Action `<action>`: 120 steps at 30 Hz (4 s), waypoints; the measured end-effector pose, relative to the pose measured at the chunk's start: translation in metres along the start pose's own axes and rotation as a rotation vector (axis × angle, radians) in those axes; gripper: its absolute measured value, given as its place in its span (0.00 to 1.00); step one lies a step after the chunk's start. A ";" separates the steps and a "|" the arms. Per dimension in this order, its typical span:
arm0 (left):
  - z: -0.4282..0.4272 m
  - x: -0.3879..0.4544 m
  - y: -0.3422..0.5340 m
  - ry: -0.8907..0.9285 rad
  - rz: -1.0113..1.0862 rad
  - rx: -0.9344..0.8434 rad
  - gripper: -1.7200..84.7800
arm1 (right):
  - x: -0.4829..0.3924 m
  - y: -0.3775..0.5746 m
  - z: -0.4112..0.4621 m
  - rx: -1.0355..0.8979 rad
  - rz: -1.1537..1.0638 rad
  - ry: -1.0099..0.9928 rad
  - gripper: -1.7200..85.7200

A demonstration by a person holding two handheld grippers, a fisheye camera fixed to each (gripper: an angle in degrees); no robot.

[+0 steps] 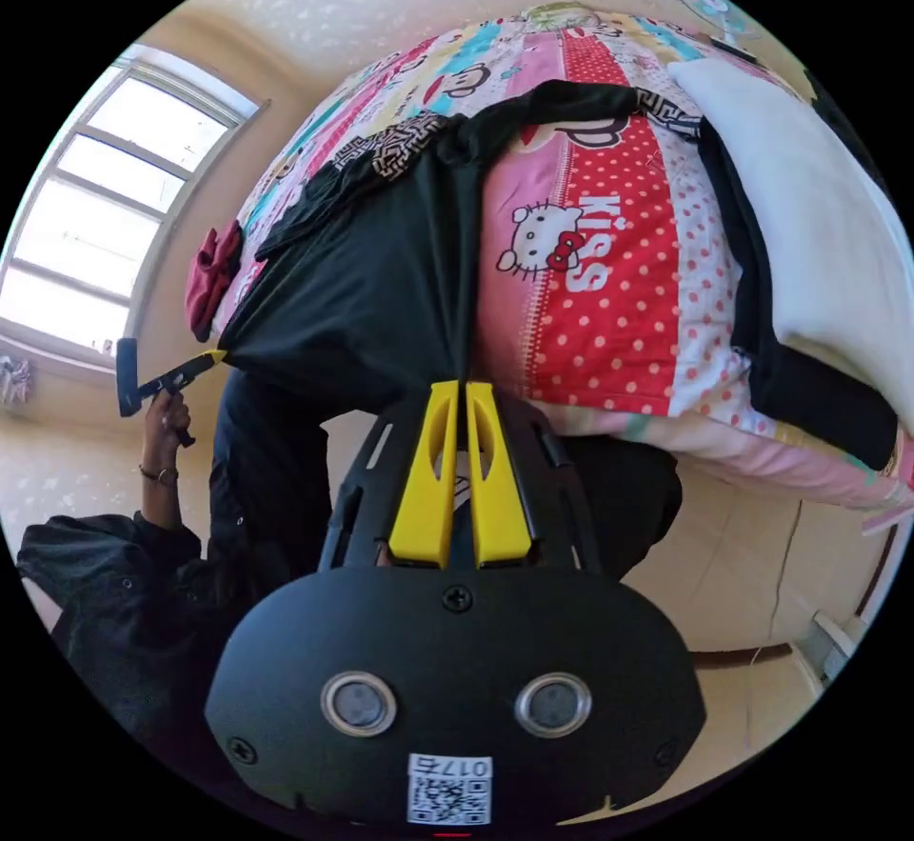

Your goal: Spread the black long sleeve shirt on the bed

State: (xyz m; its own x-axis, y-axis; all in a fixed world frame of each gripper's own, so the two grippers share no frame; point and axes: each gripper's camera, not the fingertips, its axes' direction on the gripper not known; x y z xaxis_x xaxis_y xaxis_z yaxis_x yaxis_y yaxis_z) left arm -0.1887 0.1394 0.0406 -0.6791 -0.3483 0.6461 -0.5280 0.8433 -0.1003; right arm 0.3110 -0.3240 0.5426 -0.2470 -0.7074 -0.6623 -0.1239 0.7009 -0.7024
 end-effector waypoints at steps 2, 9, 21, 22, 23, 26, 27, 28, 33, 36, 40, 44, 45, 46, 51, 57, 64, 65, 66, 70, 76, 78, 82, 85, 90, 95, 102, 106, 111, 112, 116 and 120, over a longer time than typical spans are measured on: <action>0.005 -0.014 0.013 -0.060 0.001 -0.123 0.04 | -0.020 0.018 0.012 -0.090 -0.047 0.043 0.05; 0.018 -0.044 0.025 -0.099 -0.123 -0.034 0.15 | -0.023 0.018 0.046 -0.205 0.041 0.005 0.05; 0.088 -0.004 -0.104 0.084 0.197 0.161 0.16 | -0.093 -0.164 0.019 0.129 -0.094 0.026 0.11; 0.111 -0.006 -0.103 0.076 0.211 0.117 0.16 | -0.098 -0.187 0.027 0.138 -0.093 0.038 0.11; 0.121 -0.009 -0.095 0.042 0.228 0.146 0.15 | -0.100 -0.199 0.031 0.137 -0.087 0.041 0.12; 0.117 -0.011 -0.083 -0.019 0.266 0.209 0.14 | -0.107 -0.253 0.057 0.138 -0.064 0.101 0.12; 0.117 -0.012 -0.083 -0.015 0.262 0.204 0.14 | -0.108 -0.271 0.071 0.127 -0.041 0.158 0.12; 0.115 -0.016 -0.085 0.004 0.247 0.198 0.15 | -0.107 -0.287 0.089 0.084 -0.029 0.200 0.11; 0.110 -0.039 -0.087 0.097 0.213 0.193 0.15 | -0.127 -0.312 0.129 -0.068 -0.095 0.233 0.07; 0.106 -0.052 -0.089 0.146 0.199 0.194 0.15 | -0.155 -0.291 0.084 0.101 -0.144 0.303 0.06; 0.103 -0.063 -0.093 0.183 0.195 0.186 0.15 | -0.118 -0.262 0.069 0.169 -0.030 0.273 0.06; 0.101 -0.067 -0.094 0.167 0.206 0.183 0.16 | -0.037 -0.248 0.083 0.088 0.211 0.168 0.06; 0.100 -0.068 -0.094 0.166 0.207 0.185 0.16 | -0.021 -0.241 0.068 0.169 0.233 0.100 0.06; 0.099 -0.070 -0.094 0.165 0.209 0.188 0.16 | -0.006 -0.241 0.053 0.236 0.280 0.080 0.07; 0.097 -0.079 -0.096 0.163 0.210 0.194 0.15 | 0.029 -0.310 0.014 0.300 0.338 0.190 0.11; 0.094 -0.089 -0.103 0.165 0.199 0.200 0.15 | 0.063 -0.422 0.039 0.106 0.401 0.413 0.13; 0.088 -0.100 -0.110 0.179 0.201 0.202 0.15 | 0.042 -0.414 -0.006 0.251 0.285 0.236 0.05; 0.087 -0.103 -0.111 0.192 0.197 0.203 0.15 | 0.037 -0.404 -0.021 0.310 0.269 0.197 0.05; 0.086 -0.105 -0.112 0.199 0.195 0.203 0.15 | 0.032 -0.378 -0.050 0.418 0.268 0.126 0.05; 0.082 -0.118 -0.114 0.259 0.164 0.205 0.15 | 0.057 -0.284 -0.086 0.553 0.416 0.077 0.05; 0.074 -0.128 -0.112 0.306 0.147 0.216 0.15 | 0.090 -0.235 -0.046 0.385 0.463 0.142 0.03; 0.071 -0.129 -0.110 0.307 0.149 0.220 0.15 | 0.095 -0.233 -0.044 0.398 0.485 0.067 0.03; 0.067 -0.134 -0.109 0.321 0.153 0.228 0.15 | 0.083 -0.255 -0.051 0.404 0.410 0.006 0.05; 0.064 -0.138 -0.108 0.344 0.153 0.230 0.15 | 0.060 -0.292 -0.042 0.270 0.255 0.088 0.11; 0.060 -0.140 -0.110 0.361 0.161 0.222 0.15 | 0.033 -0.333 0.021 -0.040 0.011 0.270 0.17; 0.056 -0.142 -0.111 0.392 0.149 0.216 0.15 | 0.040 -0.353 0.058 -0.250 0.006 0.324 0.05; 0.052 -0.141 -0.110 0.423 0.141 0.207 0.16 | 0.078 -0.314 -0.082 0.345 0.485 0.235 0.03; 0.051 -0.137 -0.109 0.445 0.136 0.203 0.16 | 0.106 -0.257 -0.087 0.408 0.735 0.246 0.03; 0.048 -0.130 -0.102 0.440 0.152 0.215 0.17 | 0.020 -0.262 -0.091 0.534 0.527 0.237 0.03; 0.047 -0.127 -0.099 0.434 0.160 0.220 0.17 | -0.023 -0.272 -0.089 0.554 0.417 0.215 0.03; 0.043 -0.120 -0.091 0.426 0.183 0.224 0.17 | -0.182 -0.296 -0.066 0.577 -0.001 0.089 0.03; 0.036 -0.112 -0.079 0.394 0.203 0.230 0.18 | -0.333 -0.317 0.025 0.296 -0.350 -0.227 0.04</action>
State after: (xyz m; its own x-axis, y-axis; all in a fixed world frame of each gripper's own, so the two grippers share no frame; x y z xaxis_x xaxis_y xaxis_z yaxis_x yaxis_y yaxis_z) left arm -0.0891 0.0967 -0.0507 -0.5592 0.0321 0.8284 -0.5339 0.7505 -0.3895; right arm 0.4562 -0.3123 0.9793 -0.0206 -0.9200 -0.3913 0.1237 0.3860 -0.9141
